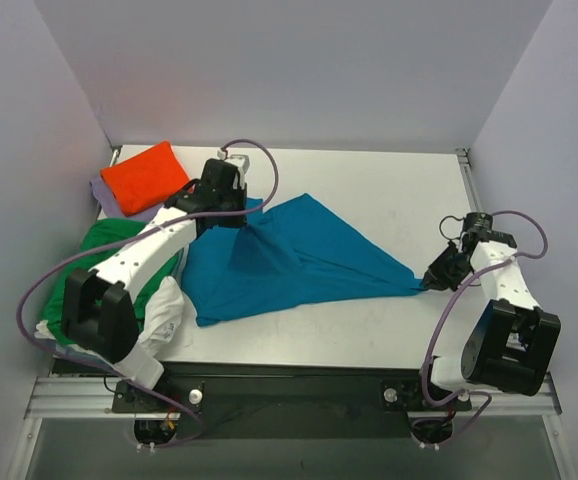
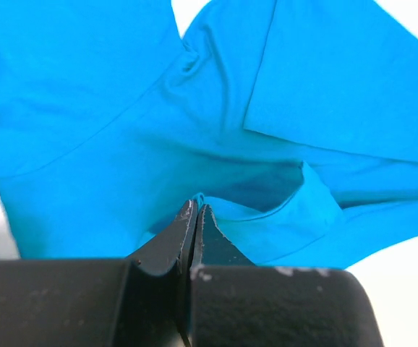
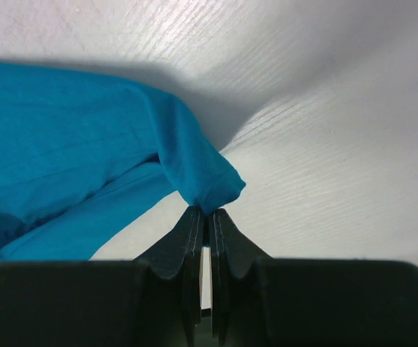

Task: Fold and stack the t-shirts
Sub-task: Flatten out the tshirt

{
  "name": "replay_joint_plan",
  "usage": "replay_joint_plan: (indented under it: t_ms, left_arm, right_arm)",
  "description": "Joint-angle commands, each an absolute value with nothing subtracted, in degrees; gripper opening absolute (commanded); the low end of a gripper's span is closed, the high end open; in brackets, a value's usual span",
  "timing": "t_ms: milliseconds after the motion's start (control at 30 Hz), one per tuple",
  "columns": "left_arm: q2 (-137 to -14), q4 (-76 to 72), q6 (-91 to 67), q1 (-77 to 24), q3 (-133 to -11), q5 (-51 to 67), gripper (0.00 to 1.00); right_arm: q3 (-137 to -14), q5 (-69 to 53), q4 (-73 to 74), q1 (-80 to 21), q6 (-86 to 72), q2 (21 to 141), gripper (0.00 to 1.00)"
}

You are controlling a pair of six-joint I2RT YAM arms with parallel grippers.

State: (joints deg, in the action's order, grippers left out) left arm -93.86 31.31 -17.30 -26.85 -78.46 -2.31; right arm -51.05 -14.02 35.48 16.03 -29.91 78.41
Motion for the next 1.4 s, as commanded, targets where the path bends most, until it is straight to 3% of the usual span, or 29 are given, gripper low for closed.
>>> replay_joint_plan:
  t_ms: [0,433,533,633,800,1033,1367]
  left_arm:
    - [-89.05,31.19,-20.30,-26.02,-75.60,-5.88,0.00]
    - [-61.63,37.35,-21.89,-19.43,-62.41,-20.13,0.00]
    - [-56.09,39.02,-22.85,-19.25,-57.67,-20.13,0.00]
    - [-51.87,42.09,-24.69,-19.16,-54.06,-20.04,0.00]
    - [-45.63,46.31,-26.45,-19.16,-50.28,-19.86,0.00]
    - [-45.52,45.79,-26.98,-19.25,-50.01,-17.58,0.00]
    - [-47.46,45.79,-26.28,-19.25,-50.19,-15.56,0.00]
  right_arm:
    - [-53.61,-14.15,38.05,15.82,-29.79,79.19,0.00]
    - [-58.01,-17.40,37.88,17.31,-37.43,81.82,0.03]
    - [-58.10,-18.28,37.27,17.58,-39.37,83.05,0.18]
    - [-58.45,-18.55,37.09,17.67,-38.50,84.20,0.39]
    - [-56.61,-17.93,37.18,17.49,-34.56,82.98,0.55]
    - [-57.40,-17.23,38.67,5.13,-21.72,81.47,0.56]
    - [-54.41,-4.58,40.69,-18.70,-19.24,79.98,0.53]
